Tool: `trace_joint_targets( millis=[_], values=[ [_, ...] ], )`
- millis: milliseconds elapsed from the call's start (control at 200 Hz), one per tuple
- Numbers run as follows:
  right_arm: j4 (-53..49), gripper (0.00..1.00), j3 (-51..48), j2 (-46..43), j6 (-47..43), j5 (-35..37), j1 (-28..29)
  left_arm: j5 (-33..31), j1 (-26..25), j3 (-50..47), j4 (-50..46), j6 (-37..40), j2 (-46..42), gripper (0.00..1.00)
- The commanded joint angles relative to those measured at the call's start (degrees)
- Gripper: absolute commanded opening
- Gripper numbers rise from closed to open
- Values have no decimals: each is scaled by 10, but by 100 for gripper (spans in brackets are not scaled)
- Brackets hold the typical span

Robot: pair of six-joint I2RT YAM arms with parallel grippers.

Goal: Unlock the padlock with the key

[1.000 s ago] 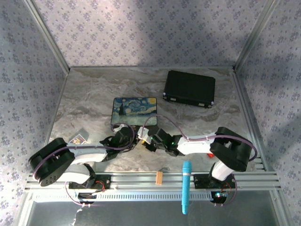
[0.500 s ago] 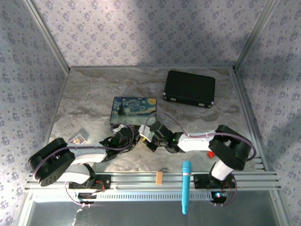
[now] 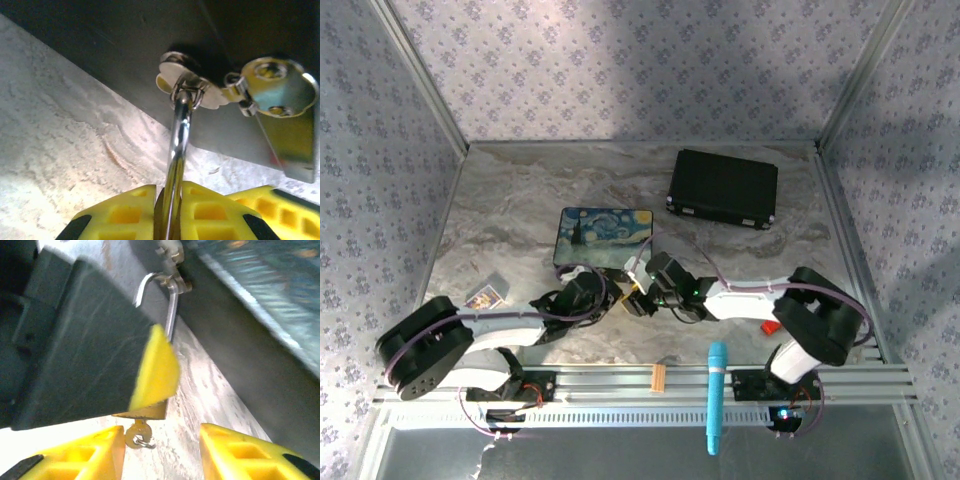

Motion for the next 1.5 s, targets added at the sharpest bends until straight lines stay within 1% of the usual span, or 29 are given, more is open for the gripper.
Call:
trace_joint_targets(
  millis=[0,65,120,155,220,300,355,390,400,435,485,605,700,790,915,994,1064,1104,1219,1409,1499],
  values=[
    [-69,56,-6,-71,103,80,6,16,-6,28,-95,47,-9,0],
    [-113,68,-5,-109,156,119,7,16,-6,30,-110,52,-6,0],
    [-152,77,4,-131,207,171,4,15,-6,30,-116,54,-2,0],
    [-170,80,14,-142,250,190,-3,15,-6,31,-119,55,2,0],
    [-195,83,38,-139,283,191,-26,17,-6,34,-125,59,10,0],
    [-202,84,79,-97,306,150,-64,20,-6,47,-148,74,20,0],
    [-214,84,120,-57,301,115,-83,20,-6,64,-176,95,29,0],
    [-232,84,152,-32,300,103,-88,17,-6,81,-203,115,35,0],
    [-240,84,162,-24,289,101,-89,17,-6,87,-212,122,38,0],
    [-263,84,194,1,268,101,-91,14,-5,107,-247,141,46,0],
    [-296,83,233,30,260,120,-92,11,-4,129,-288,159,61,0],
    [-346,82,278,78,250,158,-97,0,-4,145,-332,183,73,0],
    [-355,81,276,100,251,165,-106,-14,0,151,-377,204,77,0],
    [-340,80,262,108,251,156,-114,-41,2,158,-424,229,81,0],
    [-325,79,256,122,246,129,-121,-83,1,179,-477,261,117,3],
    [-326,79,255,130,245,125,-121,-104,0,195,-505,272,140,6],
    [-323,79,251,132,246,121,-122,-116,0,201,-514,274,149,9],
    [-323,79,249,132,246,118,-123,-118,0,200,-511,274,150,15],
    [-317,79,243,132,248,116,-122,-116,-8,200,-485,277,156,24],
    [-316,79,238,133,249,105,-124,-130,-37,225,-493,263,194,26],
    [-311,78,235,131,246,102,-125,-134,-51,235,-492,264,206,22]
  ],
)
